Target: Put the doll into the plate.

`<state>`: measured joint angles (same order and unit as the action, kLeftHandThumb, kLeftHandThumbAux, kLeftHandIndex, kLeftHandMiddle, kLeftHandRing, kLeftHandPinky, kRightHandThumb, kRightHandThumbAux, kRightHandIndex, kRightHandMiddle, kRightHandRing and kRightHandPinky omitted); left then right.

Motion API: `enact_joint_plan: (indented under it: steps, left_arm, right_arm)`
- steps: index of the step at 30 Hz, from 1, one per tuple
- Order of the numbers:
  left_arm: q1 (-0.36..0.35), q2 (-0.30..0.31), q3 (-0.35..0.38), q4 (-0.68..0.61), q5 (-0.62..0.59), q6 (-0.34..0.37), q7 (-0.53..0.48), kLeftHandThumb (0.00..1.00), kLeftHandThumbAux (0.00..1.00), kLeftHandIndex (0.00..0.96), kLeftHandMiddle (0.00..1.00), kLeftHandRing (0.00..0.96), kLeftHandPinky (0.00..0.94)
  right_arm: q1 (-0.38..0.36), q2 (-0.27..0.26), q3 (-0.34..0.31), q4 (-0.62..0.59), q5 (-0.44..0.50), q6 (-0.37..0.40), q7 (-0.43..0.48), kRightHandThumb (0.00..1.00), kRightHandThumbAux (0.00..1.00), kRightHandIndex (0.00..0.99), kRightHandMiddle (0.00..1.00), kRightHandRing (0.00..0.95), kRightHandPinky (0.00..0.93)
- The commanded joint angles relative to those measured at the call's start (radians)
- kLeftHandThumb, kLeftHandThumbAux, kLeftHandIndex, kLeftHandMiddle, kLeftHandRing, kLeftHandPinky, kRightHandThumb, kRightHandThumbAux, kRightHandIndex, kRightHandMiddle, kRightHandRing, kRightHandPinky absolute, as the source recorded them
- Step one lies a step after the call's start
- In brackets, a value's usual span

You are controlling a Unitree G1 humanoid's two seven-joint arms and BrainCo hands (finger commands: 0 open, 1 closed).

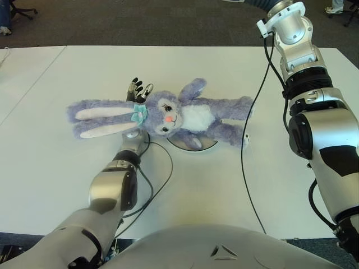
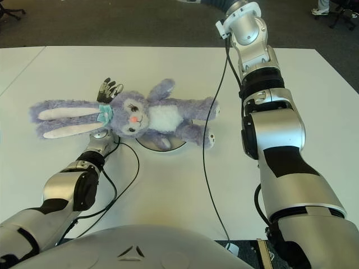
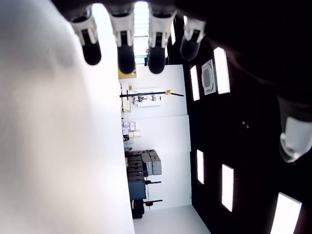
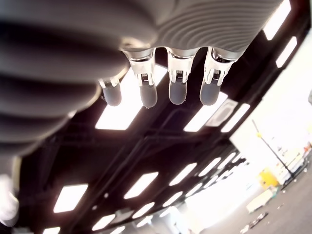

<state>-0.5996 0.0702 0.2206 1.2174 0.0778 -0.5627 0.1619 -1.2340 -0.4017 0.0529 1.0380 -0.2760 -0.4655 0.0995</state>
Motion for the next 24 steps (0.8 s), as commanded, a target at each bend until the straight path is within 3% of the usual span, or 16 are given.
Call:
enact_joint_plan:
  steps: [1,12,24]
  left_arm:
    - [0.222,-0.074,0.005,0.143,-0.008,0.137,-0.023,0.000,0.471,0.082,0.144,0.129,0.113]
    - [0.221,-0.073,0.012,0.143,-0.014,0.130,-0.035,0.000,0.472,0.079,0.141,0.125,0.108]
    - [0.216,-0.070,0.016,0.143,-0.015,0.133,-0.037,0.000,0.479,0.087,0.145,0.132,0.113]
  right_arm:
    - [-0.017,-0.032,-0.065,0.089,0.079,0.042,0.038,0.030,0.591,0.000,0.000,0.000,0.000]
    - [0.010,-0.102,-0.152,0.185,0.156,0.026,0.100,0.002,0.605,0.000,0.000,0.000,0.000]
    - [0.064,-0.106,-0.264,0.241,0.259,0.025,0.138,0.000,0.640,0.000,0.000,0.000,0.000]
